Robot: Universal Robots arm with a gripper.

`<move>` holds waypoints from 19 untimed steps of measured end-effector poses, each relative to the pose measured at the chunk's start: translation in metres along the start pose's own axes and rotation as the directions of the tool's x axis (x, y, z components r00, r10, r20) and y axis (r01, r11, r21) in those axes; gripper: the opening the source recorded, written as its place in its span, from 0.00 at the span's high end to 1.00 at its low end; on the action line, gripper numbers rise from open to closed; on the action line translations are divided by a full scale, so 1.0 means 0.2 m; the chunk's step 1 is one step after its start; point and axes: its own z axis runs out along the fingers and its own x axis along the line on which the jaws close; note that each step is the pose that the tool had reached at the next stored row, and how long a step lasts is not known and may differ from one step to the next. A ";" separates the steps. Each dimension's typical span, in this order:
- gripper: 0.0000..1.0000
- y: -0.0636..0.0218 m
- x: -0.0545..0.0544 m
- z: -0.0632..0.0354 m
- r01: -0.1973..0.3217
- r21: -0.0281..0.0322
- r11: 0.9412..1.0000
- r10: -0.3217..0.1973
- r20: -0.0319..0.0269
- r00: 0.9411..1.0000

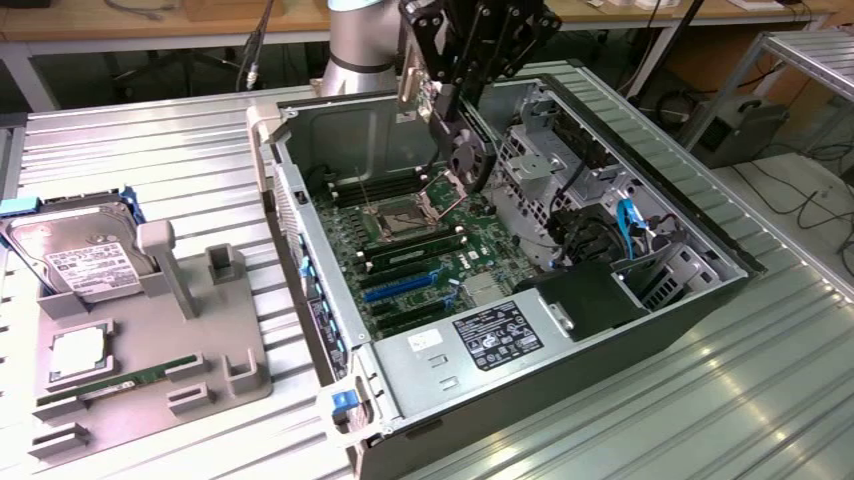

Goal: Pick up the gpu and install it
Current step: 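Pick up the gpu and move the gpu toward the slot, then insert the gpu into the slot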

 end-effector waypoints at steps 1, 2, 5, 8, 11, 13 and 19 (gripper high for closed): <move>0.74 0.000 -0.02 0.005 0.001 0.000 1.000 -0.001 0.000 1.000; 0.74 -0.001 -0.03 0.010 0.002 0.000 1.000 -0.002 0.000 1.000; 0.74 -0.003 -0.06 0.024 0.003 0.001 1.000 -0.003 0.001 1.000; 0.74 -0.005 -0.08 0.035 0.004 0.001 1.000 -0.004 0.005 1.000; 0.74 -0.005 -0.08 0.035 0.004 0.000 1.000 -0.004 0.005 1.000; 0.74 -0.005 -0.08 0.035 0.004 0.000 1.000 -0.004 0.005 1.000; 0.74 -0.005 -0.08 0.035 0.004 0.000 1.000 -0.004 0.005 1.000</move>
